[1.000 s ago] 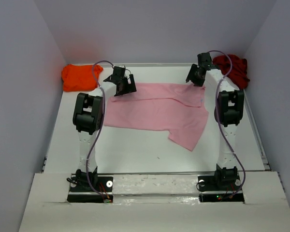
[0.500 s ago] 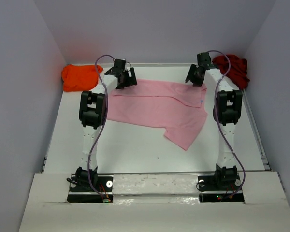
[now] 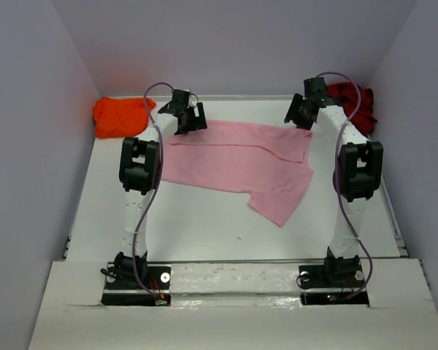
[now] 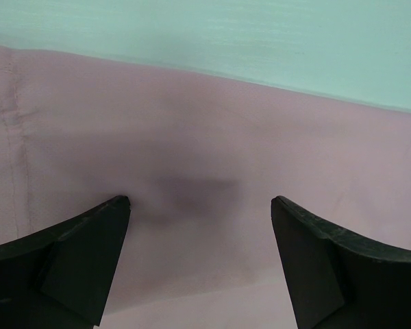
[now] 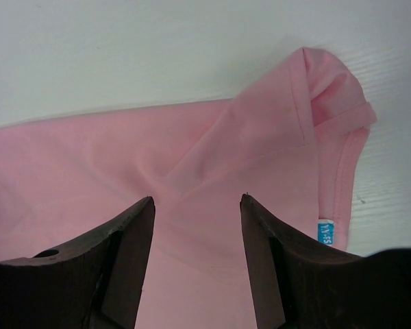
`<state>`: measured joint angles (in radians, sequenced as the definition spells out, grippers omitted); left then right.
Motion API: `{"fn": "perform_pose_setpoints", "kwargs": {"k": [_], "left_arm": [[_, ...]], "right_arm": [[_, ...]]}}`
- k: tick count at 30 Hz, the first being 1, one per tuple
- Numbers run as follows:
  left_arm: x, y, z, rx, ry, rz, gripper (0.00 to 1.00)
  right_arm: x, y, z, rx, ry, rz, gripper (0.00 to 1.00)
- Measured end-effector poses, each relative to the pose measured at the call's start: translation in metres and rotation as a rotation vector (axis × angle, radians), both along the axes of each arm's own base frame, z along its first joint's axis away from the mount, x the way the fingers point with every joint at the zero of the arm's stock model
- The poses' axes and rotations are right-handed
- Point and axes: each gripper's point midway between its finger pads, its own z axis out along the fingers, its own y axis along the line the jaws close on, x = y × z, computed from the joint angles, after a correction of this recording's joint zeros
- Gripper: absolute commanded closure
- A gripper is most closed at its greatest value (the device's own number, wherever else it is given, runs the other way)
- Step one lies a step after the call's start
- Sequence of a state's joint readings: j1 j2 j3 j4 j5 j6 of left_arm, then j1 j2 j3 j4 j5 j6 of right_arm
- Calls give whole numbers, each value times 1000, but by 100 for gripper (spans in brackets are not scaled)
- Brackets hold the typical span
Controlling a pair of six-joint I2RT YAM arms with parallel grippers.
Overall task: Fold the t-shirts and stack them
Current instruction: Fold the tshirt
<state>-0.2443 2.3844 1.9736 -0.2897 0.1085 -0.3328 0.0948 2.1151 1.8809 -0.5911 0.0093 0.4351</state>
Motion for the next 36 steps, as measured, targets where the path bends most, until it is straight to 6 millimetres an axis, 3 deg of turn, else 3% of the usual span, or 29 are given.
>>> {"fn": "perform_pose_setpoints", "kwargs": {"k": [2,7,11,17,28,36], "left_arm": [[-1,0,0,1,-1,-2,1],[-2,3,1,4,-2,-5,1],[-3,4,1,4,0,-5,1],[-3,6,1,0,4,-5,1],[-1,15,3,5,16,3,1],[18,29,3,11,-8,22,1]], "right_arm": [[-2,-1,-20,-9,40,-8,42],[-9,-6,-94,-50,187,-28,42],[3,-9,-83,-57,149,-48,42],[3,-16,-94,-93,187,-70,41],[43,-16,-91,-93,148,-88,41],[54,-15,-91,-71,128,-73,42]]}}
